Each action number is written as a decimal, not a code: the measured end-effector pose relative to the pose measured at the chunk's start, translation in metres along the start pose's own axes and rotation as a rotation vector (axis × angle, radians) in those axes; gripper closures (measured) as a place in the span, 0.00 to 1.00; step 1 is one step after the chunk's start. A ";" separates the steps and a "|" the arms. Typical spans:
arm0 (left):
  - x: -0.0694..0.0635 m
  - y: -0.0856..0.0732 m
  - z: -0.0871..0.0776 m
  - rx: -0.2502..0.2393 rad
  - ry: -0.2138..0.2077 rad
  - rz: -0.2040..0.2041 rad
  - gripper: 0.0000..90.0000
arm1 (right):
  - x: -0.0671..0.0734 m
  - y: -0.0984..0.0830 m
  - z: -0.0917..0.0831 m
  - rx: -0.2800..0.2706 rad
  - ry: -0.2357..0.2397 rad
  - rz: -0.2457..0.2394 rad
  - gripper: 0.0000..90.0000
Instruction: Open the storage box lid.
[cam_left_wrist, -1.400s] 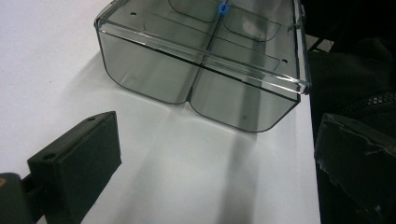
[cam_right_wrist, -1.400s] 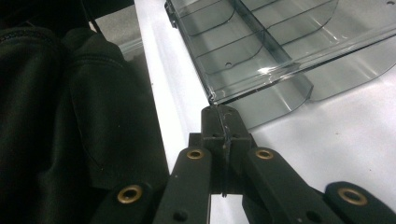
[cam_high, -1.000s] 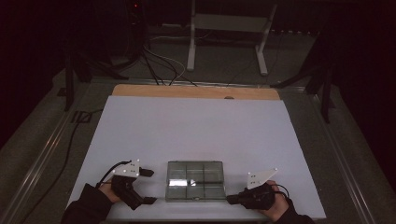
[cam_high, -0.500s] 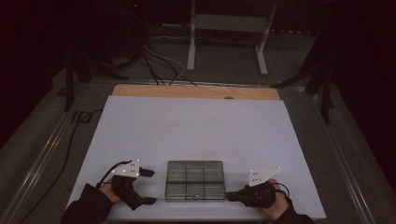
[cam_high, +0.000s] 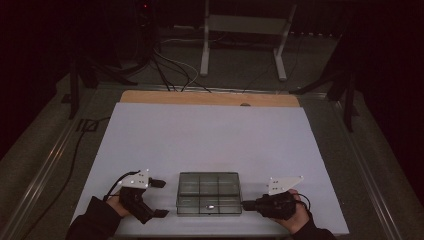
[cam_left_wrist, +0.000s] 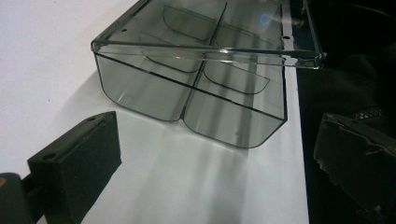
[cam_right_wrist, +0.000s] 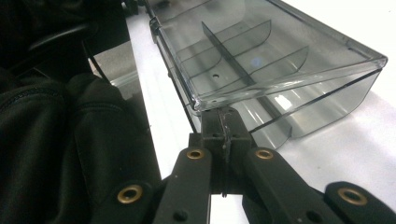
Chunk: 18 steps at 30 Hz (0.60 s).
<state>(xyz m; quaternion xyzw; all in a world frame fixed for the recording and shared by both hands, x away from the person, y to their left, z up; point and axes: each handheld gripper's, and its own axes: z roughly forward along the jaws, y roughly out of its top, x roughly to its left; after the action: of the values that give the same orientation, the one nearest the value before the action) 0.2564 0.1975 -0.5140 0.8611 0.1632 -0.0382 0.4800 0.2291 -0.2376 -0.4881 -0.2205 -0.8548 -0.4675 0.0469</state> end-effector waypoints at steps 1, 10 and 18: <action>0.000 0.001 0.000 -0.004 0.003 0.001 0.03 | 0.000 0.000 0.000 -0.003 -0.003 0.002 1.00; -0.001 0.006 0.000 -0.041 0.032 0.040 0.03 | -0.001 0.006 -0.005 -0.042 -0.003 0.012 1.00; 0.000 0.012 -0.001 -0.083 0.045 0.065 0.03 | -0.002 0.011 -0.006 -0.063 -0.010 0.016 1.00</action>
<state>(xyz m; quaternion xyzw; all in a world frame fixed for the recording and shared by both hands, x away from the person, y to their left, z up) 0.2596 0.1927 -0.5035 0.8460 0.1475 0.0036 0.5124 0.2342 -0.2378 -0.4772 -0.2309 -0.8381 -0.4927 0.0395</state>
